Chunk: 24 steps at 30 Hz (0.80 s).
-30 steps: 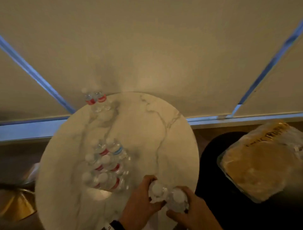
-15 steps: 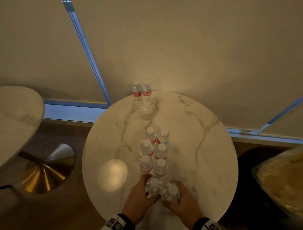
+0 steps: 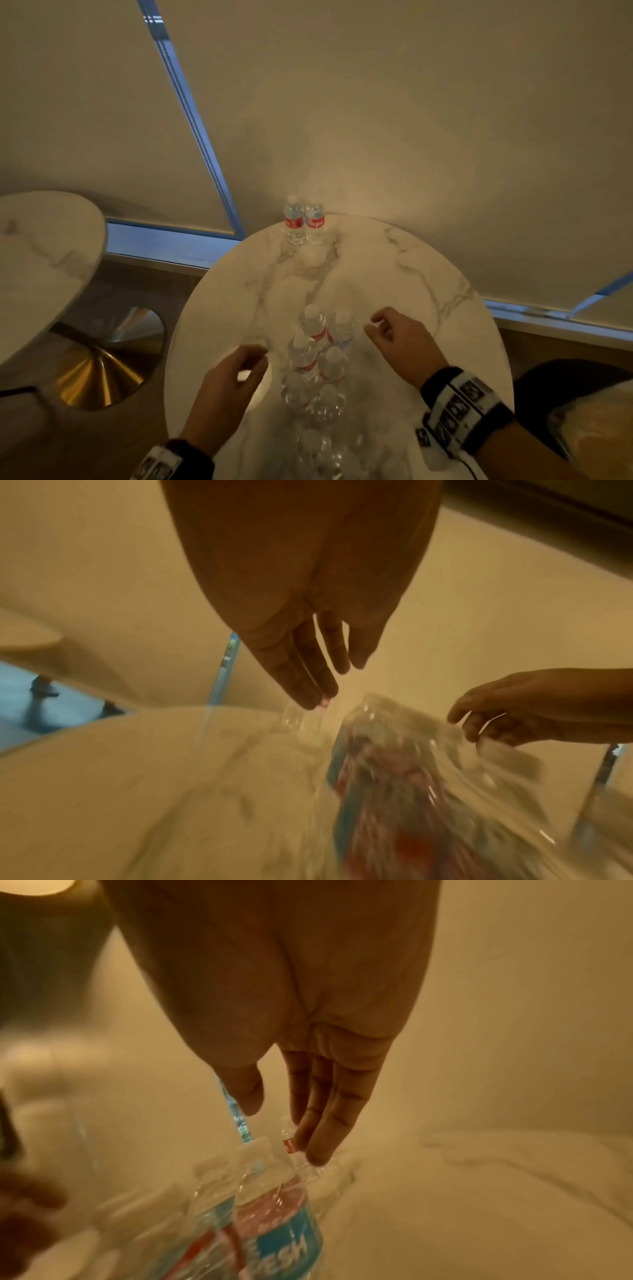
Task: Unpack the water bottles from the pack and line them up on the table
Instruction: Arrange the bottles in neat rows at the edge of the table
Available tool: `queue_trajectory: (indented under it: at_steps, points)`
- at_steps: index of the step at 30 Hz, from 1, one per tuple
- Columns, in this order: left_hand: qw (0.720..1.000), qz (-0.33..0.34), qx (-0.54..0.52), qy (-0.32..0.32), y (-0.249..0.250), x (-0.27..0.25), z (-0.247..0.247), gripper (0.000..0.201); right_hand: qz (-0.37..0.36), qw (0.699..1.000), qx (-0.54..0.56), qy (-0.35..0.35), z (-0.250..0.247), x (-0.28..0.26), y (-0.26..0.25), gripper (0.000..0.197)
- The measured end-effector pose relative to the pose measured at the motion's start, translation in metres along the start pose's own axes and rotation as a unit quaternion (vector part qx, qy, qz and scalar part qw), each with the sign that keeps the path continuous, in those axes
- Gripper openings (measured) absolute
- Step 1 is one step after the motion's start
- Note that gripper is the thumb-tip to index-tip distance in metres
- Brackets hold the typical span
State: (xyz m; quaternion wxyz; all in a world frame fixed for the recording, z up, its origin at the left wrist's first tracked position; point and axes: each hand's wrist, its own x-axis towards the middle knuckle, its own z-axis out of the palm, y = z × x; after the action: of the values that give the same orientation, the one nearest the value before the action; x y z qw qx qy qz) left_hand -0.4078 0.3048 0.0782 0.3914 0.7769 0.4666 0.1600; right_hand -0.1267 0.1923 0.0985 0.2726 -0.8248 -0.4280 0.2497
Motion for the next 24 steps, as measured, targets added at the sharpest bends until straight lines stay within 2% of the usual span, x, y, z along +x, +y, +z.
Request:
queue_trajectory:
  at_steps: [2, 5, 8, 11, 17, 24]
  points:
    - [0.999, 0.037, 0.016, -0.026, 0.024, 0.038, 0.003, 0.018, -0.007, 0.996, -0.074, -0.051, 0.003, 0.03, -0.019, 0.039]
    - [0.988, 0.074, 0.07, -0.113, 0.05, 0.085, 0.013, 0.031, -0.012, 0.979, -0.167, -0.118, 0.016, 0.053, -0.035, 0.057]
    - [0.962, 0.098, 0.145, -0.209, 0.06, 0.117, 0.022, 0.046, -0.017, 0.972, -0.19, -0.14, 0.023, 0.062, -0.038, 0.05]
    - [0.939, 0.135, 0.184, -0.257, 0.055, 0.138, 0.027, 0.038, -0.007, 0.977, -0.169, -0.13, 0.02, 0.071, -0.031, 0.033]
    - [0.955, 0.141, 0.126, -0.23, 0.042, 0.191, 0.028, 0.033, 0.005, 0.978, -0.187, -0.089, 0.0, 0.135, -0.018, 0.023]
    - [0.957, 0.176, 0.146, -0.179, 0.074, 0.301, 0.054, 0.035, -0.036, 0.966, -0.247, -0.063, -0.019, 0.257, -0.026, 0.038]
